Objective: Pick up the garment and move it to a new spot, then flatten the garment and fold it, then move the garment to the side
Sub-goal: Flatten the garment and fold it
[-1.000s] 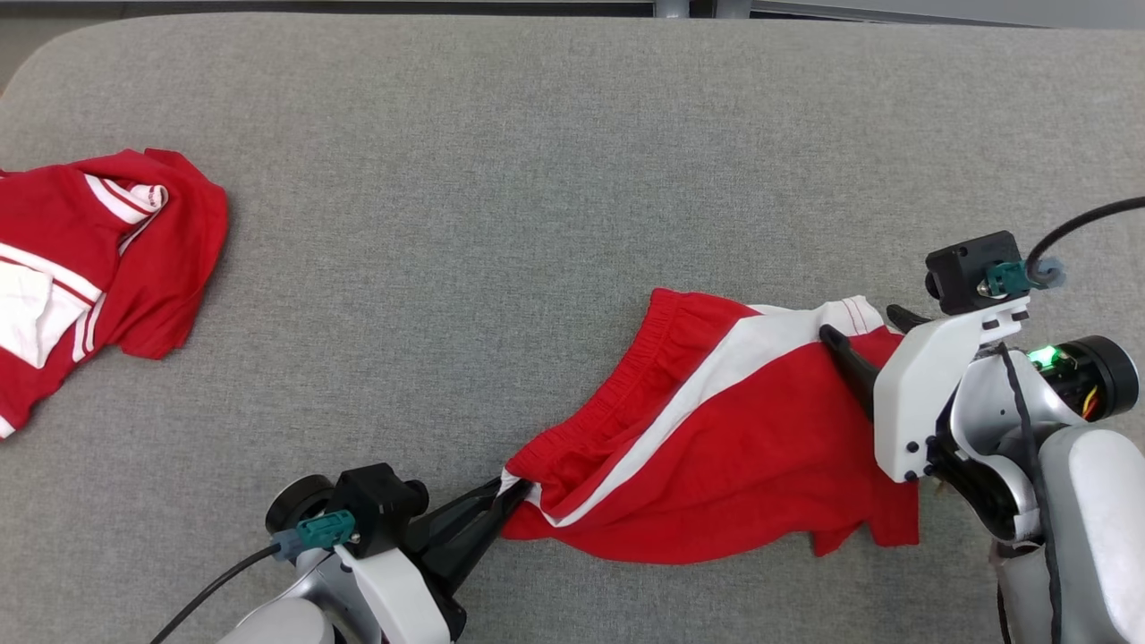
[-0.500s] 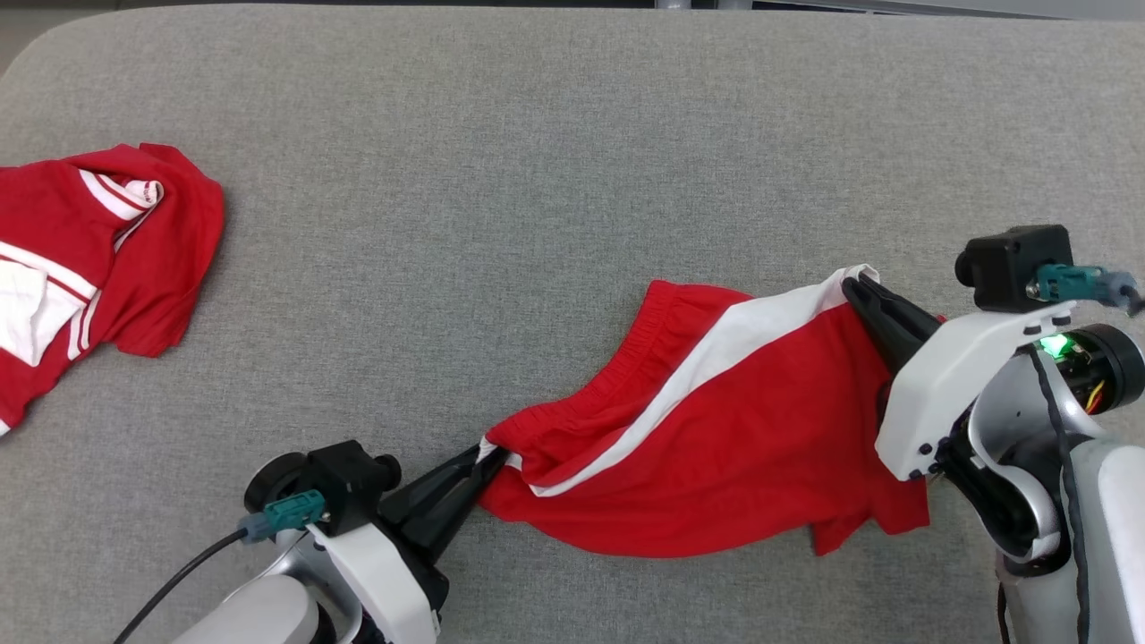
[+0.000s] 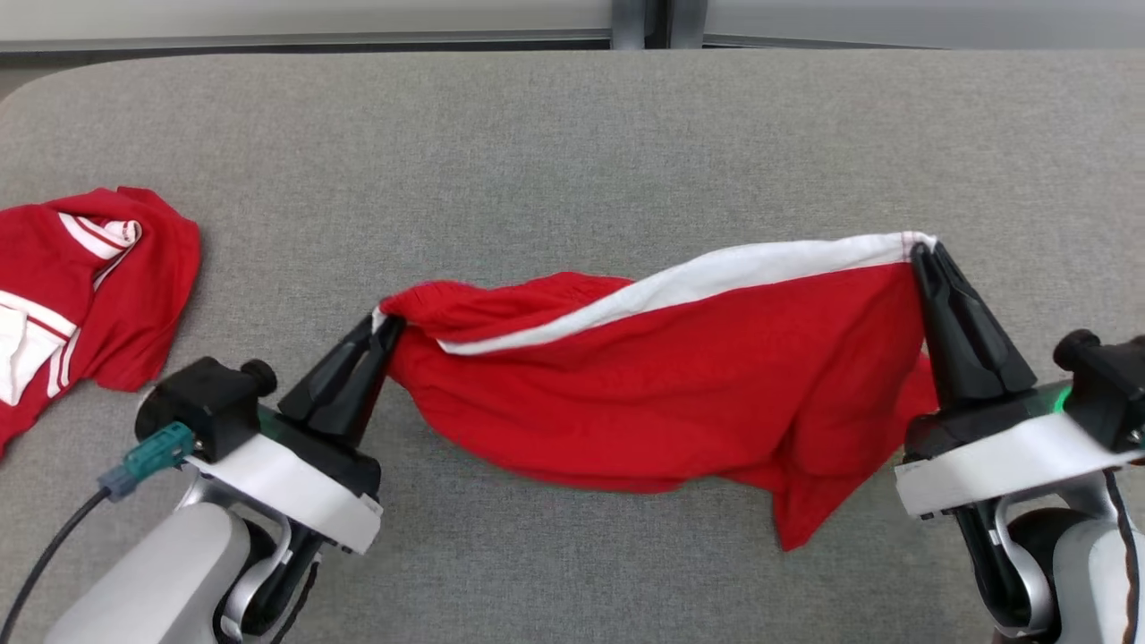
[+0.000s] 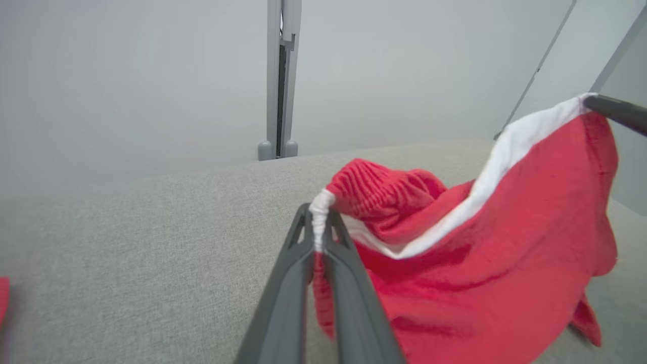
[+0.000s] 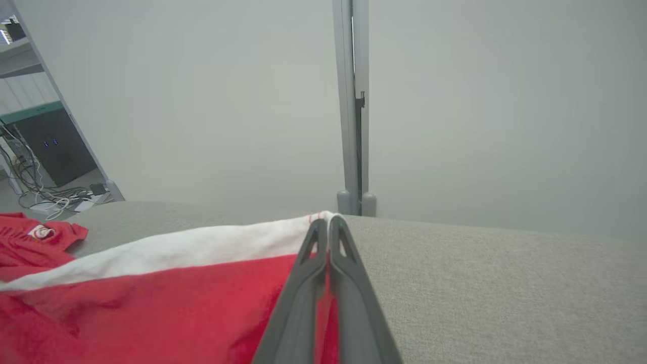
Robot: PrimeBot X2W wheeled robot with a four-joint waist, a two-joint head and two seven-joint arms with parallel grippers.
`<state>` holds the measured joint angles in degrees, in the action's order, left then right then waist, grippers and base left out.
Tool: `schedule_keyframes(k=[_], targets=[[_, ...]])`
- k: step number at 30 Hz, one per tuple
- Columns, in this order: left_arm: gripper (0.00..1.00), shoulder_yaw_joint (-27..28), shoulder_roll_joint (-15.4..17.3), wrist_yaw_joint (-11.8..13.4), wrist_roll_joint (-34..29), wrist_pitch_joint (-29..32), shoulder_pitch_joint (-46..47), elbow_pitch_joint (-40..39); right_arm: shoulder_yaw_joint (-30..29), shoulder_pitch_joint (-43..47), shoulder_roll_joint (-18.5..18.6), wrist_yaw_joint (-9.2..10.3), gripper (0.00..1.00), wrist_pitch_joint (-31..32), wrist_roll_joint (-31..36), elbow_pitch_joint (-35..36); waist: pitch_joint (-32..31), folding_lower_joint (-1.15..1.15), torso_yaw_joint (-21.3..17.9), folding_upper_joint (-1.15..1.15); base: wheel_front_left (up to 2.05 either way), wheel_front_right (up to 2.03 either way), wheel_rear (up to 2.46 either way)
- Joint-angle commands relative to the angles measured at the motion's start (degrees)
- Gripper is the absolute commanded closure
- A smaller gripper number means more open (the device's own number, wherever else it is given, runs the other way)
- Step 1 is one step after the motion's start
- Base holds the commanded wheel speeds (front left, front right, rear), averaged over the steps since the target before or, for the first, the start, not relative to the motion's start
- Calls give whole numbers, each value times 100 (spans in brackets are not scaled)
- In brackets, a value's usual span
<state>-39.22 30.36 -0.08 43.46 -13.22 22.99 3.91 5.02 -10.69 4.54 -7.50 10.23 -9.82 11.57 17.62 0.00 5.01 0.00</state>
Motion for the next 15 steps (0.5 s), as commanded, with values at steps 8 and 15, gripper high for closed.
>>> schedule_keyframes(k=[8, 15], targets=[[100, 510, -32, 364, 26, -126, 313, -547, -380, 58, -135, 2, 100, -1249, 326, 330, -451, 0, -316, 0, 0, 0, 0], [100, 727, -40, 571, -63, -43, 764, -1028, -581, -379, -148, 2, 100, -1472, 608, 756, -789, 0, -405, 0, 0, 0, 0]])
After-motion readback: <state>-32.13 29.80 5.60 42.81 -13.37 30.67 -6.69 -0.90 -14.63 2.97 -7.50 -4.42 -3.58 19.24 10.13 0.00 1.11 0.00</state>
